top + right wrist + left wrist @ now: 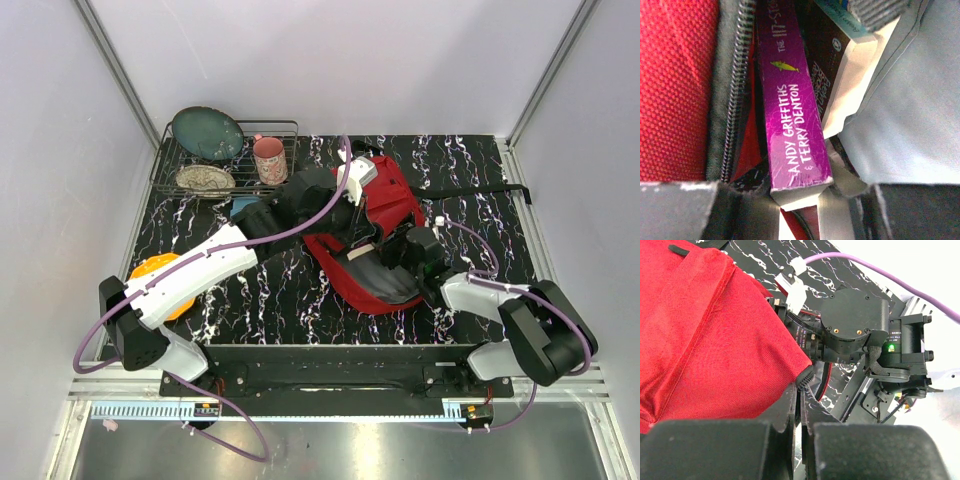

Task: Pack the student bag
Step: Place the book in the student bag.

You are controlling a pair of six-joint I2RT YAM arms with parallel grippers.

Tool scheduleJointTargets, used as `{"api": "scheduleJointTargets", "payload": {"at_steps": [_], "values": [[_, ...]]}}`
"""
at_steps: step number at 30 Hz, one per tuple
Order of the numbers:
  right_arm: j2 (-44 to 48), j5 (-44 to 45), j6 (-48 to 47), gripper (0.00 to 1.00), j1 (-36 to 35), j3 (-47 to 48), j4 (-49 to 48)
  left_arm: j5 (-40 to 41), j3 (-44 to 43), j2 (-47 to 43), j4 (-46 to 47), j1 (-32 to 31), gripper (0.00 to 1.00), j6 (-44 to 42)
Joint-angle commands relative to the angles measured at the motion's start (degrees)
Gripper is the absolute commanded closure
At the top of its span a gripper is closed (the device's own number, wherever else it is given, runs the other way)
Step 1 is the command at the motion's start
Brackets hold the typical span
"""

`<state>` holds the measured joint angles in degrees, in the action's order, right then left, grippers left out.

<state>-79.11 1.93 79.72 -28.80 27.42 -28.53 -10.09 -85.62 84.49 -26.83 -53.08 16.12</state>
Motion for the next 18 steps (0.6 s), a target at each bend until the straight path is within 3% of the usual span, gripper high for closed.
{"api": "scheduleJointTargets", "payload": {"at_steps": [1, 8, 10, 11, 18], "values": [[-0.8, 1.2, 2.6, 1.0, 0.2, 3.1, -3.0, -2.8, -0.3, -1.8, 5.6, -0.7, 1.0, 1.2], [-11.6, 4.7, 2.2, 0.95, 0.1, 10.5, -10.5, -4.3, -0.7, -1.0, 5.8, -0.7, 1.0, 2.0], [-14.0, 4.7, 3.2, 0.69, 0.3, 9.6, -13.2, -4.1, -0.3, -1.0, 5.8, -0.7, 1.0, 2.1], [-14.6, 4.5, 3.6, 0.63, 0.4, 8.9, -14.2, -3.6, -0.2, -1.2, 5.8, -0.7, 1.0, 2.1], [-13.9, 3.3, 5.4, 0.39, 0.5, 1.3, -17.8, -2.7, 0.2, -1.2, 5.8, -0.6, 1.0, 1.6]]}}
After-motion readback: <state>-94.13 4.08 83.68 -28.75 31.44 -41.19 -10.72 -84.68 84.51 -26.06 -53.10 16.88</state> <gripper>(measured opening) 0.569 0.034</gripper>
